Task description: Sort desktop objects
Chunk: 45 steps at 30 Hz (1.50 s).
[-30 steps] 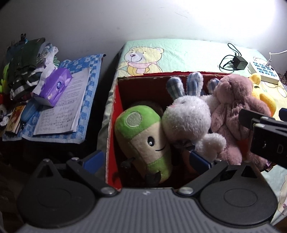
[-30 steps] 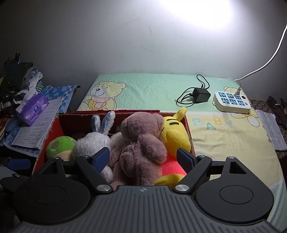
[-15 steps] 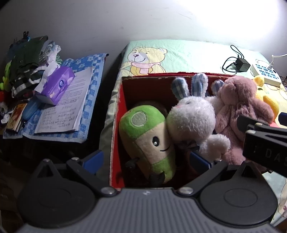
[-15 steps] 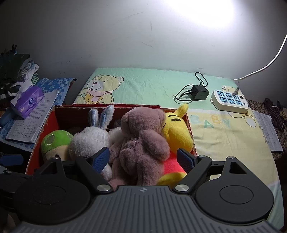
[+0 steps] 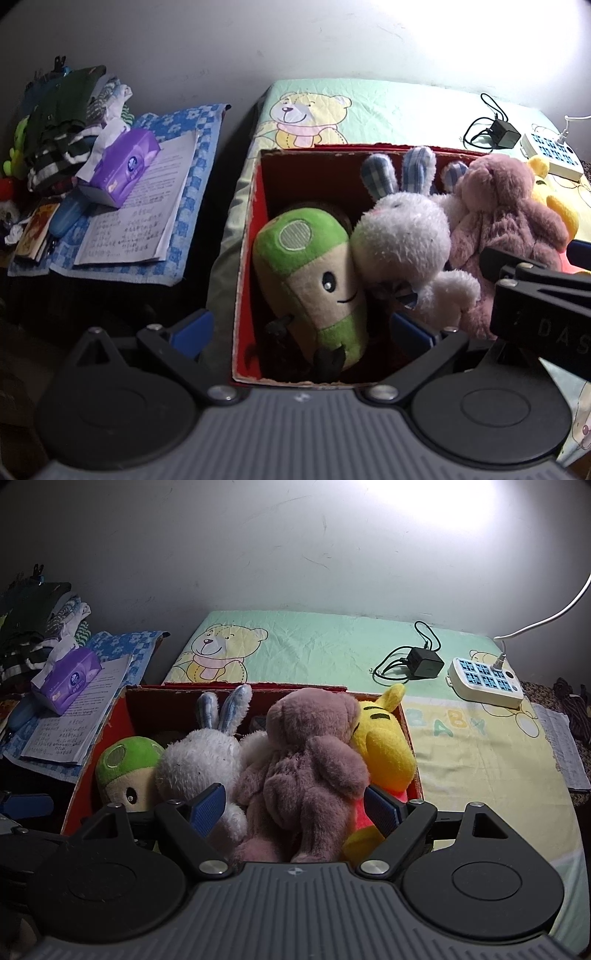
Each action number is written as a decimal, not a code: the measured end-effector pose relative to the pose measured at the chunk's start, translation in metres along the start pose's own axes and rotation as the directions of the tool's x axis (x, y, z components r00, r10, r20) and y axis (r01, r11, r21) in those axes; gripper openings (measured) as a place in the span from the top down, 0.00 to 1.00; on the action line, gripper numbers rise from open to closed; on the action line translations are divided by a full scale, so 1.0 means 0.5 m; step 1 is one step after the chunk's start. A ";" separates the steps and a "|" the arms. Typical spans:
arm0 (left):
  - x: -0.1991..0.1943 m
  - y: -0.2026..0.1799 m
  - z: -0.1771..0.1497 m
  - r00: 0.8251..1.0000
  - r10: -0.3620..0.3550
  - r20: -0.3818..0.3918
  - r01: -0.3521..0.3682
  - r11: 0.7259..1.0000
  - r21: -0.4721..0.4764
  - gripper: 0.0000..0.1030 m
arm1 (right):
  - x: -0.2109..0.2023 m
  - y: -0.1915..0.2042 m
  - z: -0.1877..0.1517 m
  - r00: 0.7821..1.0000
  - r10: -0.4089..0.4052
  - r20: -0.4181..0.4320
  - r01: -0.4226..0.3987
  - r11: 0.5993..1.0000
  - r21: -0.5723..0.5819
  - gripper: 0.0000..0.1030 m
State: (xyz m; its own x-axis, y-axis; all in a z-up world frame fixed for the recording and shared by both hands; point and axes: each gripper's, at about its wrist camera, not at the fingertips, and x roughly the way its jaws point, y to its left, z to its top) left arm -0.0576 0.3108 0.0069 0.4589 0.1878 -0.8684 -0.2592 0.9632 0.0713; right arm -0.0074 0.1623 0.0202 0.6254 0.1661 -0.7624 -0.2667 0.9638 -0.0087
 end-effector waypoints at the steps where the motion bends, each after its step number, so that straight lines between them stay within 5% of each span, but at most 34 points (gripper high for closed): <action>1: 0.001 -0.002 0.000 1.000 0.000 -0.004 0.000 1.000 0.004 0.01 | 0.001 -0.001 -0.001 1.000 0.007 -0.006 -0.007 1.000 0.005 0.18; 20: 0.005 -0.030 -0.005 0.998 -0.029 -0.052 0.031 0.999 0.045 0.01 | -0.003 -0.033 -0.010 1.000 0.019 -0.024 -0.018 0.999 0.039 0.18; 45: -0.026 -0.025 -0.006 1.000 -0.001 0.020 0.000 0.999 0.053 0.01 | -0.034 -0.039 -0.016 1.000 0.017 -0.002 -0.017 0.999 0.041 0.18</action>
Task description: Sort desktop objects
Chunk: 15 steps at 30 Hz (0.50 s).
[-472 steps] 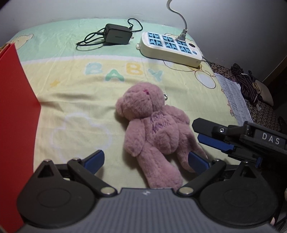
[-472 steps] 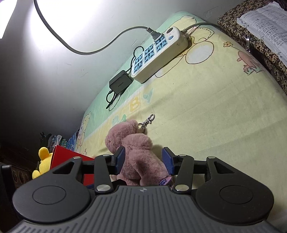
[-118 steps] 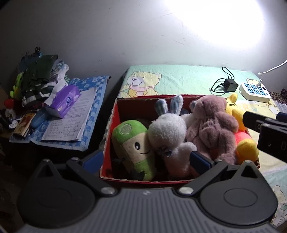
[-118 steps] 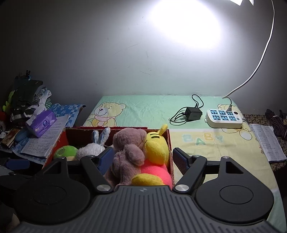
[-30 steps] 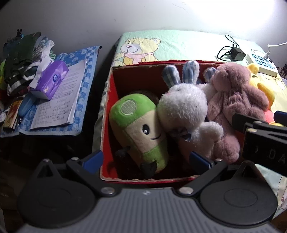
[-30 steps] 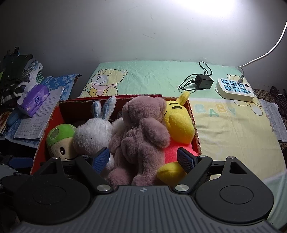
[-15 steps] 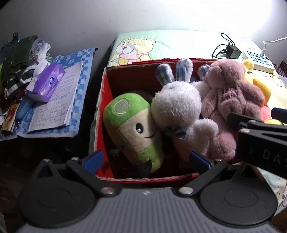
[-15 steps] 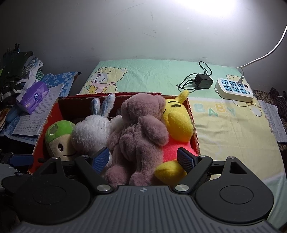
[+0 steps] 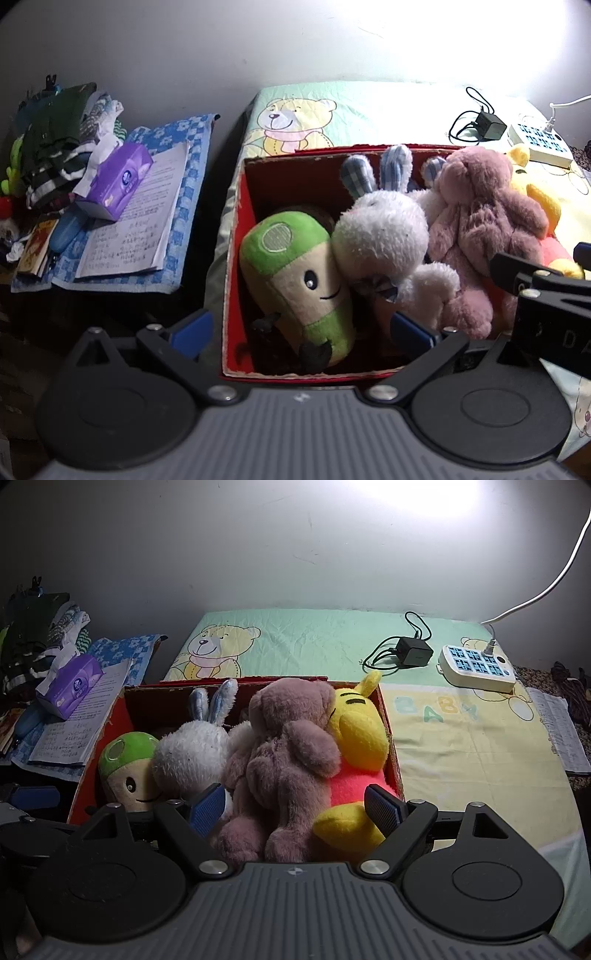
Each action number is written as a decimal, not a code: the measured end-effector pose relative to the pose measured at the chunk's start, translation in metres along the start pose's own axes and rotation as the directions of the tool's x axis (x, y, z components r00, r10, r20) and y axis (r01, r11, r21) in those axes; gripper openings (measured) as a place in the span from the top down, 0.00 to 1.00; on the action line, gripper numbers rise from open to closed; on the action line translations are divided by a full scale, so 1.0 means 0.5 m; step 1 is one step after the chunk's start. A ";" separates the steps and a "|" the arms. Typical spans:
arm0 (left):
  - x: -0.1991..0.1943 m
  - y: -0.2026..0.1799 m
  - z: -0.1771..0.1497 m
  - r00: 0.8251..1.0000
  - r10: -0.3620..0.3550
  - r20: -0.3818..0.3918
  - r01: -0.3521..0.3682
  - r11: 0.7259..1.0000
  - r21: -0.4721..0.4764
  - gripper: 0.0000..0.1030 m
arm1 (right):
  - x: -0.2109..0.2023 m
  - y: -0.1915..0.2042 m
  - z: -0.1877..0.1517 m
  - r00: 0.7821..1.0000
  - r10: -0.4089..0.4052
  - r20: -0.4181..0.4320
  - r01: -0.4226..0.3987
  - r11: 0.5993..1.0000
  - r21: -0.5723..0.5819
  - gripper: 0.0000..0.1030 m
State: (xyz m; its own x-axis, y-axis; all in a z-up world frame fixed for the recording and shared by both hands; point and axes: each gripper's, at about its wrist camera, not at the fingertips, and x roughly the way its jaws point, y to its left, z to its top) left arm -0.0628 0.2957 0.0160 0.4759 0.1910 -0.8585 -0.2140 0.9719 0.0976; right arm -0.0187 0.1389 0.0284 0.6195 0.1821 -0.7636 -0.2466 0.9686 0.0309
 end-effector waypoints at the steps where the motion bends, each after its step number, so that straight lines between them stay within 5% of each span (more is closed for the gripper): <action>1: -0.003 0.001 0.000 1.000 0.004 0.007 -0.004 1.000 0.000 0.01 | -0.002 0.000 0.000 1.000 0.000 0.002 0.000 1.000 0.001 0.18; 15: -0.027 0.020 -0.009 0.997 0.036 0.066 -0.034 0.999 -0.026 0.01 | -0.018 0.008 0.002 0.999 -0.013 0.034 0.013 1.000 0.012 0.18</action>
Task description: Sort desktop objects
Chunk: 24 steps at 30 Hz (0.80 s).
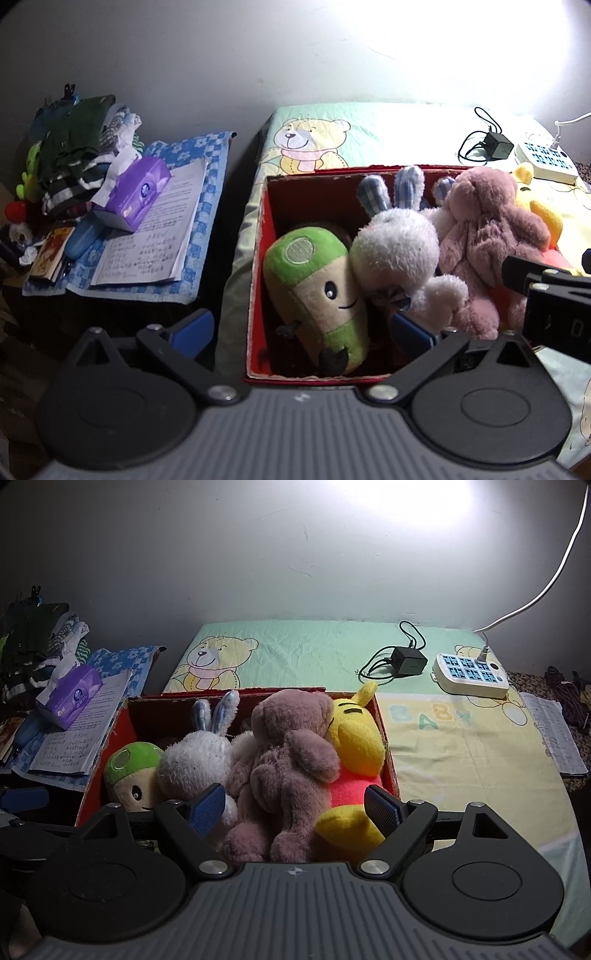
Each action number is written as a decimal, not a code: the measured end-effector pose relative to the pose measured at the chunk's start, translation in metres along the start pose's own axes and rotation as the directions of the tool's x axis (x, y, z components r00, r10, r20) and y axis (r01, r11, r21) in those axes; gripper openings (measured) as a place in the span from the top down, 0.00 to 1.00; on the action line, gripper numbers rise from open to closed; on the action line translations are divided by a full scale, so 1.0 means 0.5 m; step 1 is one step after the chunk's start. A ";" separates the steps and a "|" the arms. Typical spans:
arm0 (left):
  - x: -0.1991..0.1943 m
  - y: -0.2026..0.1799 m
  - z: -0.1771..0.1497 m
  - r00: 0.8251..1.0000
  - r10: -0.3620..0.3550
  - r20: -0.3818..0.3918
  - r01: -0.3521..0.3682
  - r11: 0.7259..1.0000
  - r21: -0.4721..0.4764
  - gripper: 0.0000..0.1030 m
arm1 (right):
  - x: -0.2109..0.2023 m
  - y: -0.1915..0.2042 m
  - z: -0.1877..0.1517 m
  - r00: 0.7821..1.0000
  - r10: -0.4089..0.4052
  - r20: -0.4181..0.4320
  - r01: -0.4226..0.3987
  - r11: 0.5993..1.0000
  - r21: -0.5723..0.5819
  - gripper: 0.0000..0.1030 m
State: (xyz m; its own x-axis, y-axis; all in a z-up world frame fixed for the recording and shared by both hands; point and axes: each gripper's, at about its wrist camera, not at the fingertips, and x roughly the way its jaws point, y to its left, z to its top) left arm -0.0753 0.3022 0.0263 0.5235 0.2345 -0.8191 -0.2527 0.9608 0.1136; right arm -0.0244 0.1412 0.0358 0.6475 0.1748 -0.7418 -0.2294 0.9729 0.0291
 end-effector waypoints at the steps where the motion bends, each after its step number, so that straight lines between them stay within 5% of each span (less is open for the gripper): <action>1: 0.000 0.002 -0.001 1.000 0.002 0.003 -0.002 1.000 -0.005 0.01 | -0.001 0.001 0.000 1.000 0.000 0.002 0.000 1.000 0.001 0.18; 11: 0.013 0.024 -0.008 1.000 -0.029 0.002 0.029 0.997 -0.072 0.01 | -0.001 0.008 -0.001 1.000 -0.008 0.003 0.008 1.000 -0.002 0.18; 24: 0.028 0.023 -0.003 1.000 -0.013 -0.011 0.012 0.999 -0.040 0.01 | 0.014 0.013 -0.001 1.000 -0.022 -0.010 0.022 1.000 -0.011 0.18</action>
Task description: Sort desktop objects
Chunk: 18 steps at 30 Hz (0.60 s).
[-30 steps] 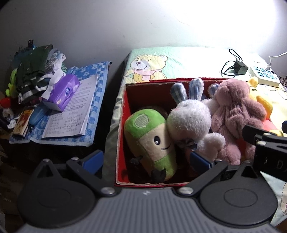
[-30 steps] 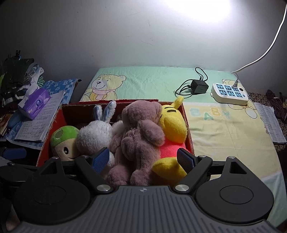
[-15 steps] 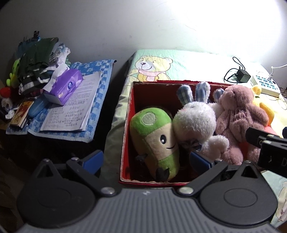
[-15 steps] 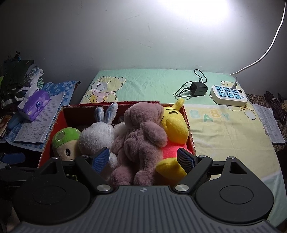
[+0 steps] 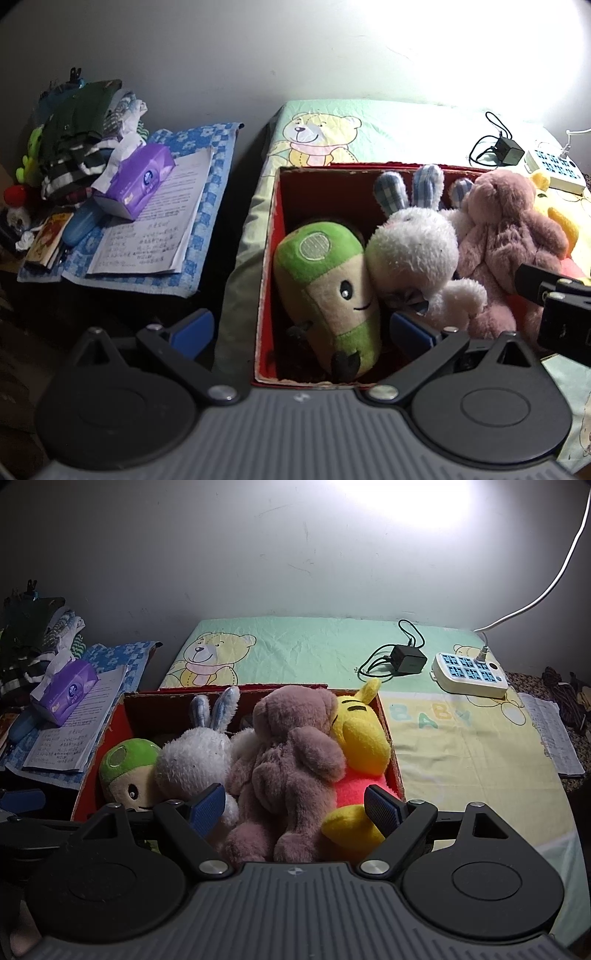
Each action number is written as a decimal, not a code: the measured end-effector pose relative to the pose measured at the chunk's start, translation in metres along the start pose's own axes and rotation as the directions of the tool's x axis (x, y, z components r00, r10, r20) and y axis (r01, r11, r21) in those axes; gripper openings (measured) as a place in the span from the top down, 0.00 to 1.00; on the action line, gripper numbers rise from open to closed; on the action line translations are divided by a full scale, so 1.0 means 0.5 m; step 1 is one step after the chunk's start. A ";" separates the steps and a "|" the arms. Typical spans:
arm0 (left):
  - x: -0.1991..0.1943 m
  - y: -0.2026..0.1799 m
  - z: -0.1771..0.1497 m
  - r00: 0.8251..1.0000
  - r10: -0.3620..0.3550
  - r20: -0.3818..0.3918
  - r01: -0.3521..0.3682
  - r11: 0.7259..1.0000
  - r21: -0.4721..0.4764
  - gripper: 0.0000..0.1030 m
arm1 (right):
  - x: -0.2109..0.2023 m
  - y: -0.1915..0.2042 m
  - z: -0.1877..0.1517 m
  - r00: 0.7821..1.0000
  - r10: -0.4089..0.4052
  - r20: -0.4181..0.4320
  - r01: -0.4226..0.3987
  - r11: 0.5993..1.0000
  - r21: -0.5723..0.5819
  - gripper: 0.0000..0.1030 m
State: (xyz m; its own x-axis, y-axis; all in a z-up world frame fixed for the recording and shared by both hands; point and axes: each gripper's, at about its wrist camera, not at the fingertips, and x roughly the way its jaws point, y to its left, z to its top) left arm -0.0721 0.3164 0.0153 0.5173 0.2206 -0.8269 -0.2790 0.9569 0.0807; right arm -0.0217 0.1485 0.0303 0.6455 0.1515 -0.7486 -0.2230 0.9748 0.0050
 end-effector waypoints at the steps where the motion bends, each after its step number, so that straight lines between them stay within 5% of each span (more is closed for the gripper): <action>1: 0.001 0.000 0.001 1.000 -0.001 -0.001 0.001 1.000 0.002 0.01 | 0.002 0.001 0.000 1.000 -0.001 -0.001 0.001 1.000 -0.001 0.18; 18: 0.014 -0.018 0.022 0.999 -0.031 0.014 0.031 0.999 0.045 0.01 | 0.026 -0.006 0.015 1.000 -0.011 -0.005 0.011 1.000 0.017 0.18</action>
State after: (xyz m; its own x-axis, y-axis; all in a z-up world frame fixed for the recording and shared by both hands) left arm -0.0569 0.3114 0.0150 0.5373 0.1933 -0.8210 -0.2264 0.9707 0.0804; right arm -0.0072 0.1488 0.0256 0.6445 0.1398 -0.7518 -0.2034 0.9791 0.0077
